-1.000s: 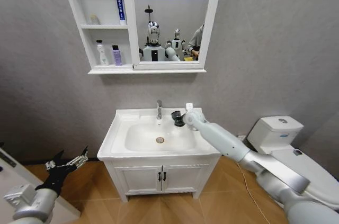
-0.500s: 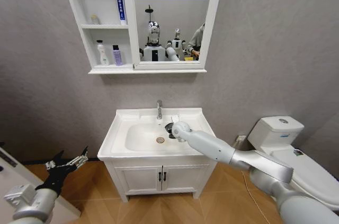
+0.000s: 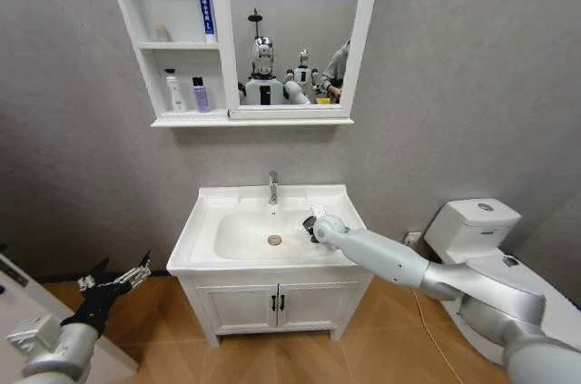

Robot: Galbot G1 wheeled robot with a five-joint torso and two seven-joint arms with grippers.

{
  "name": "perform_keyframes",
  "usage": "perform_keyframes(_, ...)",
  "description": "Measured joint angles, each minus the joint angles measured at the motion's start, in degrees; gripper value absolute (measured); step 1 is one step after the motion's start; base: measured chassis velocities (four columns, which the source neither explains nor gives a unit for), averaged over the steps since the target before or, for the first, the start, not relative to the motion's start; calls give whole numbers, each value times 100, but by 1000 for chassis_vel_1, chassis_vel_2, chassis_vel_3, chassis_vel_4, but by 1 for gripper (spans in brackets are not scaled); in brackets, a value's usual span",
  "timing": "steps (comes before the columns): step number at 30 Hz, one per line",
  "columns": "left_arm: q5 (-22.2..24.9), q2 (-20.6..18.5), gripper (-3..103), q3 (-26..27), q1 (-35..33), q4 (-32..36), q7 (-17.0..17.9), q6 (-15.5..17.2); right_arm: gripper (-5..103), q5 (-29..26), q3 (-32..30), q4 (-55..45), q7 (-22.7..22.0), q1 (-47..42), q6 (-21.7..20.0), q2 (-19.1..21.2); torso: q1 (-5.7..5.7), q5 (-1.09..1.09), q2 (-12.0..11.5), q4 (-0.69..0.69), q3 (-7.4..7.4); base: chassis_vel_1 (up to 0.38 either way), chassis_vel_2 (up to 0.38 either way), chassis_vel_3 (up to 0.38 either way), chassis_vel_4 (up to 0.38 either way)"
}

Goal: Move facial cleanser and shampoo from washbasin to cabinet, then wipe washbasin with towel.

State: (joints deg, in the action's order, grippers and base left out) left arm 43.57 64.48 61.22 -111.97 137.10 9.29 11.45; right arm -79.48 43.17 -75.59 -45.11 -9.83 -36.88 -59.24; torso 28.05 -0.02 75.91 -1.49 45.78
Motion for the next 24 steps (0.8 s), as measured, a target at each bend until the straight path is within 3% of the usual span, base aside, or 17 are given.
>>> perform_keyframes(18, 0, 0, 100, 0, 0, 0, 0, 0, 2, 648, 69, 930, 518, -221, 171, -621, 0, -1, 0, 0, 0, 0, 0, 0, 0)
perform_keyframes(24, 0, 0, 100, 0, 0, 0, 0, 0, 2, 816, 49, 1454, 753, -278, 283, -1084, 0, -2, 0, -1, 0, 0, 0, 0, 0)
